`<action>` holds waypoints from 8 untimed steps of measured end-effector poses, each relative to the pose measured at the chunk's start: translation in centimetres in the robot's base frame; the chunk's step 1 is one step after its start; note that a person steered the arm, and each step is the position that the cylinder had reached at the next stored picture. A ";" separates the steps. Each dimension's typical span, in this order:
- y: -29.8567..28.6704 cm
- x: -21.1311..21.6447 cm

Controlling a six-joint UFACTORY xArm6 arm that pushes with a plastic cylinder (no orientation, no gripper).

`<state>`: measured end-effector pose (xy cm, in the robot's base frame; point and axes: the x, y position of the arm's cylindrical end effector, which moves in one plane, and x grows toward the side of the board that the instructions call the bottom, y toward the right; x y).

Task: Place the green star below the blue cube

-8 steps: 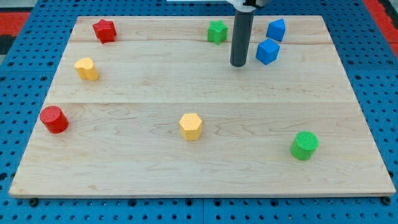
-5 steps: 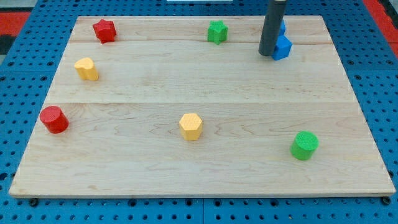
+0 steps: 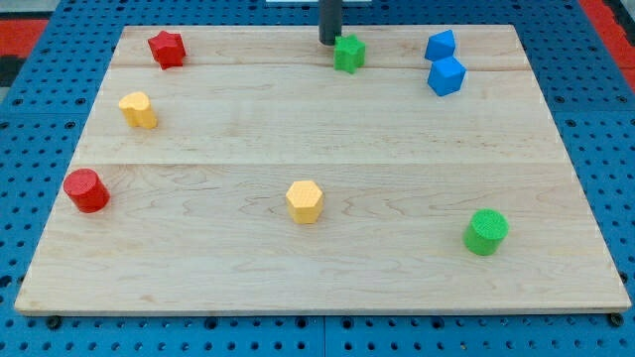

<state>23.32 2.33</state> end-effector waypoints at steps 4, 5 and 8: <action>5.8 6.0; 6.5 8.9; 0.5 11.5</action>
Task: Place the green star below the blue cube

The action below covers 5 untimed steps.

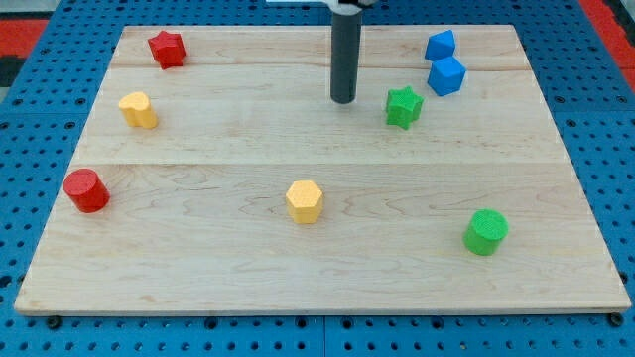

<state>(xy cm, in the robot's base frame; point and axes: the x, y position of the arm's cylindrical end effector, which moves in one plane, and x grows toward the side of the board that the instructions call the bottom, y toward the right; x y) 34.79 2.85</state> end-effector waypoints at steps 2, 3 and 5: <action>8.0 2.1; 10.2 3.0; 12.1 2.0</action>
